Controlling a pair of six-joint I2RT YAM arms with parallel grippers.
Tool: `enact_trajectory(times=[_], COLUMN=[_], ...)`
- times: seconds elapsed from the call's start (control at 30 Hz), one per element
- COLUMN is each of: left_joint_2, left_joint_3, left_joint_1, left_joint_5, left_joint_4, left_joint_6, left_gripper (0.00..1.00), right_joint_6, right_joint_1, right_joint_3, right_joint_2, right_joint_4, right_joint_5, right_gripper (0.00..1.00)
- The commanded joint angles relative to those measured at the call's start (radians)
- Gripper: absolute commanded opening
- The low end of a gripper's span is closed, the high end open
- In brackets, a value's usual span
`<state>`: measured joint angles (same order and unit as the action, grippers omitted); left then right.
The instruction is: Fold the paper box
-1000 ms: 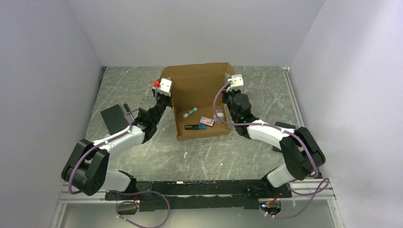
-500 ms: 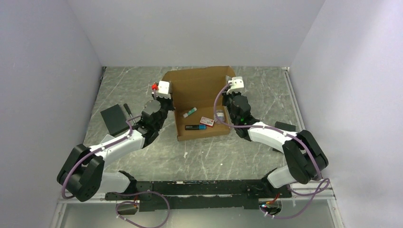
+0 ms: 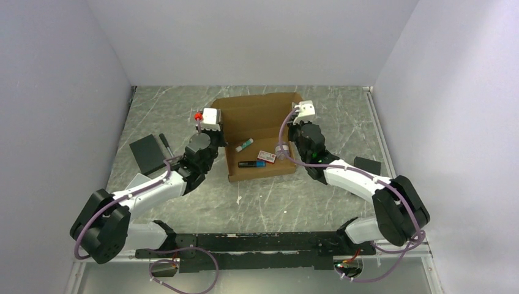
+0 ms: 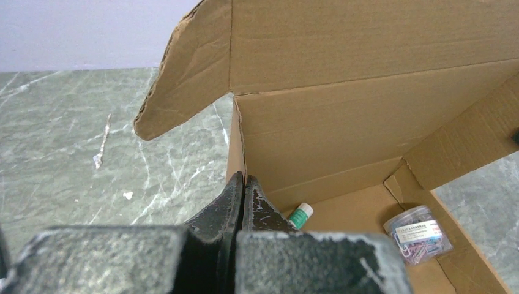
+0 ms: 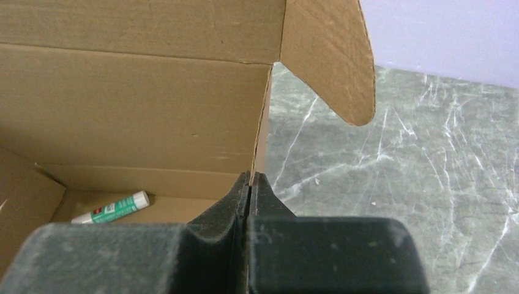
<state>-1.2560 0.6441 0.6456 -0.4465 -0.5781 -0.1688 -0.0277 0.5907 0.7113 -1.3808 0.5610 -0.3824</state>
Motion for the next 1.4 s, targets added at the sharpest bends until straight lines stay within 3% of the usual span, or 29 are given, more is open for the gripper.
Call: enact_trajectory(times=[0.0, 0.93, 1.37], left_joint_2=[0.017, 0.115, 0.143], left_joint_3=[-0.028, -0.105, -0.132], left_joint_1=[0.039, 0.114, 0.143], left_joint_5=[0.032, 0.008, 0.029], left_joint_4=[0.061, 0.145, 0.15], left_joint_6=[-0.051, -0.094, -0.077], left_gripper=[0.0, 0.0, 0.0], right_joint_6=[-0.012, 0.015, 0.063], right_joint_1=[0.017, 0.017, 0.016], right_joint_3=[-0.021, -0.073, -0.079], right_joint_2=[0.03, 0.1, 0.166], right_joint_4=[-0.184, -0.331, -0.404], right_joint_5=[0.081, 0.167, 0.212], right_gripper=[0.0, 0.06, 0.24])
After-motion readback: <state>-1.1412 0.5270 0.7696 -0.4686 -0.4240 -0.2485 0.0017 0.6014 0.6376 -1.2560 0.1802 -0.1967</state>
